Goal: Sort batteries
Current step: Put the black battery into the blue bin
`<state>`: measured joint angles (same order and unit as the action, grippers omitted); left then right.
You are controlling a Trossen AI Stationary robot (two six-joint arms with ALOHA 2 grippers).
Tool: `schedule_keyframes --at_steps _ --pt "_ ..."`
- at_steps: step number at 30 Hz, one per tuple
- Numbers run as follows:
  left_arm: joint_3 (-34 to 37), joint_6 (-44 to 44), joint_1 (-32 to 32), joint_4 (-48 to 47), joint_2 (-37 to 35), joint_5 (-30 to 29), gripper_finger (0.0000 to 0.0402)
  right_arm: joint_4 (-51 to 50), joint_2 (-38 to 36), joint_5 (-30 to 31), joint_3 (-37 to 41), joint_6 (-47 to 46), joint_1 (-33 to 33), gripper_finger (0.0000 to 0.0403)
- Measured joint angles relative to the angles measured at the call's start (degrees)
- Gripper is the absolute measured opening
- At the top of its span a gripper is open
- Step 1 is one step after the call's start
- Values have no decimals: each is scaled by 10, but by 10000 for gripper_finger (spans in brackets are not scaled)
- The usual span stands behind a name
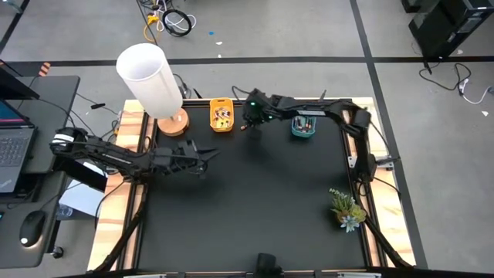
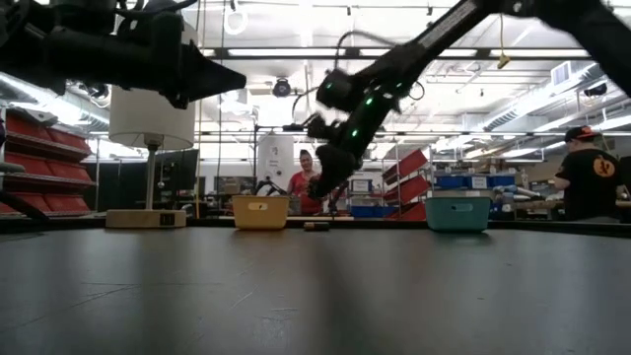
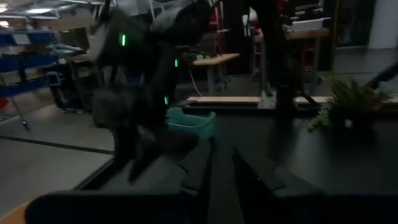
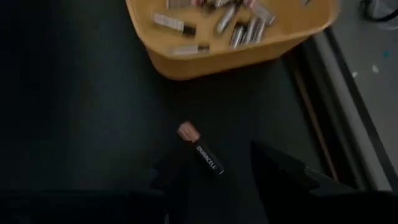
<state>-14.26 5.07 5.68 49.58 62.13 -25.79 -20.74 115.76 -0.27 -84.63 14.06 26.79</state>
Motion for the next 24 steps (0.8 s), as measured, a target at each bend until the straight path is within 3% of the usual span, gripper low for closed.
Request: schedule_keyframes --at_steps 8,16,24 --pt "0 7 -6 9 0 -3 69 -86 89 -57 -106 41 16 169" --pt "0 13 -9 22 0 -3 69 -128 89 -46 -99 81 19 169" --pt "0 23 -10 47 0 -5 69 -134 89 5 -99 100 -3 168"
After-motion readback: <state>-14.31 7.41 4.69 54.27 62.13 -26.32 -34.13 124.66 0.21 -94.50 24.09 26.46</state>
